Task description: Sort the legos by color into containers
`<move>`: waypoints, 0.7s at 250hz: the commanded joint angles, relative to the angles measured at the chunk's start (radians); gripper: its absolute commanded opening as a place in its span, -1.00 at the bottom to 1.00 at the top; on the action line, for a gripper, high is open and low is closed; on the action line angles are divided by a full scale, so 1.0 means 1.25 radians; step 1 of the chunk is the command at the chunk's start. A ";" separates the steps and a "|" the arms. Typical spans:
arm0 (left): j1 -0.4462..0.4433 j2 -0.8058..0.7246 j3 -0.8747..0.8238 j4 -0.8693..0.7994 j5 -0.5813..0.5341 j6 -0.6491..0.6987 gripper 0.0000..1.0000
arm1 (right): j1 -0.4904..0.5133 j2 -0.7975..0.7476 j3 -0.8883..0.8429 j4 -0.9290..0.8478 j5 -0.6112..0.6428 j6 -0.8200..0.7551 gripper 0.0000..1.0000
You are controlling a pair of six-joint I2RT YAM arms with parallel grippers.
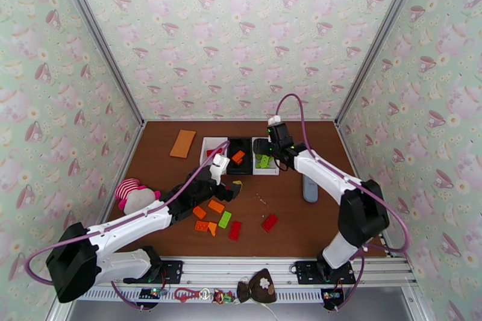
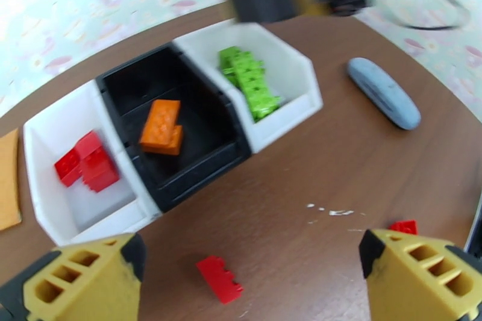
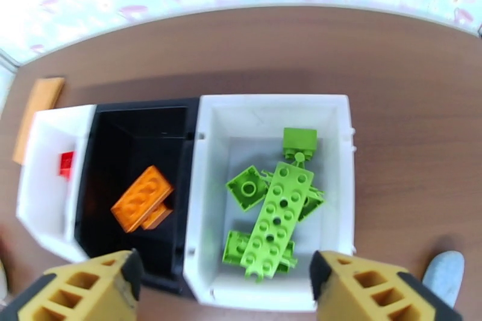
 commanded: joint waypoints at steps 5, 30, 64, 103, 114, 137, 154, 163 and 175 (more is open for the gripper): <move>-0.003 0.013 0.042 -0.089 -0.109 -0.079 0.96 | 0.018 -0.088 -0.087 0.025 -0.008 -0.055 0.68; -0.003 0.038 0.070 -0.160 -0.129 -0.118 0.98 | 0.023 -0.171 -0.161 0.038 -0.034 -0.053 0.69; -0.003 0.089 0.123 -0.247 -0.138 -0.145 1.00 | 0.053 -0.264 -0.229 0.027 -0.045 -0.060 0.70; 0.000 0.175 0.207 -0.351 -0.160 -0.193 1.00 | 0.088 -0.336 -0.275 -0.017 -0.062 -0.063 0.72; -0.001 0.202 0.223 -0.378 -0.159 -0.207 1.00 | 0.093 -0.356 -0.287 -0.030 -0.068 -0.065 0.72; 0.000 0.254 0.281 -0.425 -0.143 -0.239 0.97 | 0.095 -0.384 -0.305 -0.044 -0.088 -0.063 0.73; 0.000 0.292 0.313 -0.461 -0.135 -0.263 0.94 | 0.101 -0.390 -0.308 -0.060 -0.086 -0.064 0.72; 0.000 0.309 0.325 -0.475 -0.132 -0.273 0.90 | 0.101 -0.391 -0.308 -0.067 -0.082 -0.065 0.72; 0.000 0.330 0.337 -0.486 -0.127 -0.285 0.84 | 0.101 -0.393 -0.309 -0.074 -0.075 -0.069 0.72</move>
